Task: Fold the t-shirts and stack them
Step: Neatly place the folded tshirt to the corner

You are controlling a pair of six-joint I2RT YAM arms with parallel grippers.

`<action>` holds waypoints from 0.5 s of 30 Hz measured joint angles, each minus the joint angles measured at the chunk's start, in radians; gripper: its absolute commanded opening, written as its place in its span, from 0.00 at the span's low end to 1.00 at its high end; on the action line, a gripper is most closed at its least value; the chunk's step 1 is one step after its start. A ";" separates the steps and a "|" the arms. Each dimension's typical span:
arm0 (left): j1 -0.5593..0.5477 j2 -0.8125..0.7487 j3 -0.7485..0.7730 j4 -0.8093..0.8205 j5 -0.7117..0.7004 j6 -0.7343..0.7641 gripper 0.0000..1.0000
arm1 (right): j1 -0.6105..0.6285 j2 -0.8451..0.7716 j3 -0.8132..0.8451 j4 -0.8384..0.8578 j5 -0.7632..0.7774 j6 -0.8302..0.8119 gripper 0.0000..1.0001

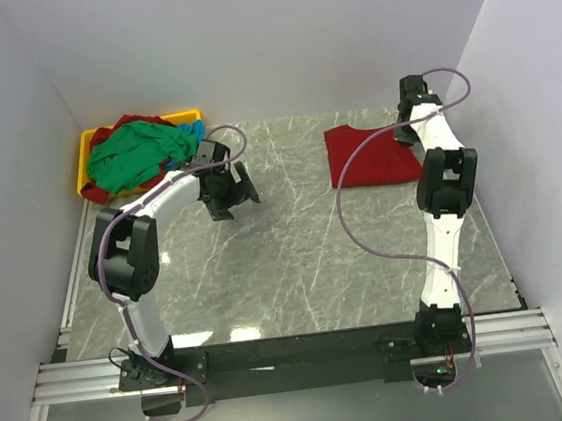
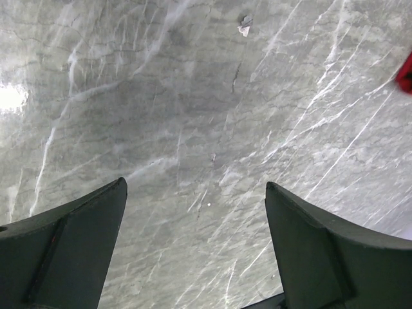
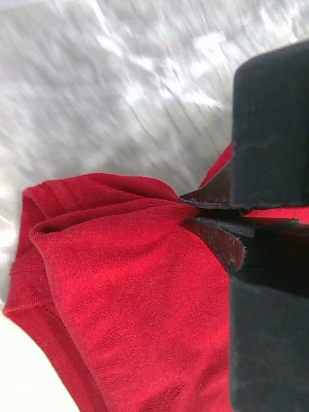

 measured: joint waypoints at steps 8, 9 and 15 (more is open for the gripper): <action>0.000 -0.017 -0.035 -0.040 -0.007 -0.033 0.94 | -0.029 0.047 0.085 0.009 0.112 -0.074 0.00; 0.000 -0.021 -0.040 -0.046 -0.007 -0.036 0.94 | -0.032 0.056 0.099 0.018 0.123 -0.082 0.00; 0.000 -0.050 -0.052 -0.074 -0.015 -0.053 0.94 | -0.049 0.085 0.119 0.082 0.198 -0.150 0.00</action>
